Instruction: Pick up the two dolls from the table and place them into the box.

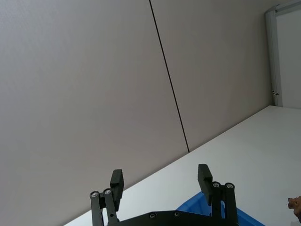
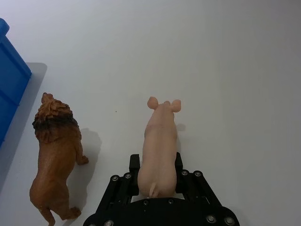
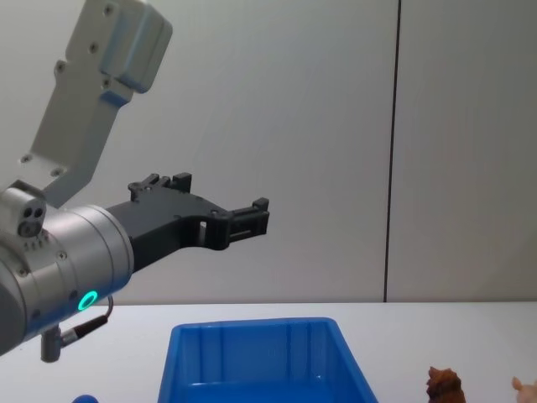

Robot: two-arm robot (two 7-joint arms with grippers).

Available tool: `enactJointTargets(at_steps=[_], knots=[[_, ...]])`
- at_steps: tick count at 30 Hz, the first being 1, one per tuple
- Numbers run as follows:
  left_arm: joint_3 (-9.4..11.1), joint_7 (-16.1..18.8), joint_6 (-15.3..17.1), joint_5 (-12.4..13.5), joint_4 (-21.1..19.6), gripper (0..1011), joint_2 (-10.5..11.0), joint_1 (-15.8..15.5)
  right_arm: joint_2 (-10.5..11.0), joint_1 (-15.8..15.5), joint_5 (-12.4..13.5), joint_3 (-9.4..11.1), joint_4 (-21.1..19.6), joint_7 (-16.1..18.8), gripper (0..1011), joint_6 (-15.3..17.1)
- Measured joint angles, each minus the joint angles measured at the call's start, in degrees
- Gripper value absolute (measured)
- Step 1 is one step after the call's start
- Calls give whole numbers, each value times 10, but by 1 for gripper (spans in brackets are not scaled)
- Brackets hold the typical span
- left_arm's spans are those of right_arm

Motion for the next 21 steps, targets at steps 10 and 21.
enactJointTargets(at_steps=[10,21], knots=[[0,0,0,0,0,1001,0,0,0,0,-5,0,-1,-2,379,-4],[0,0,0,0,0,1001,0,0,-1,-1,-31,1,-24,-20,379,-38]])
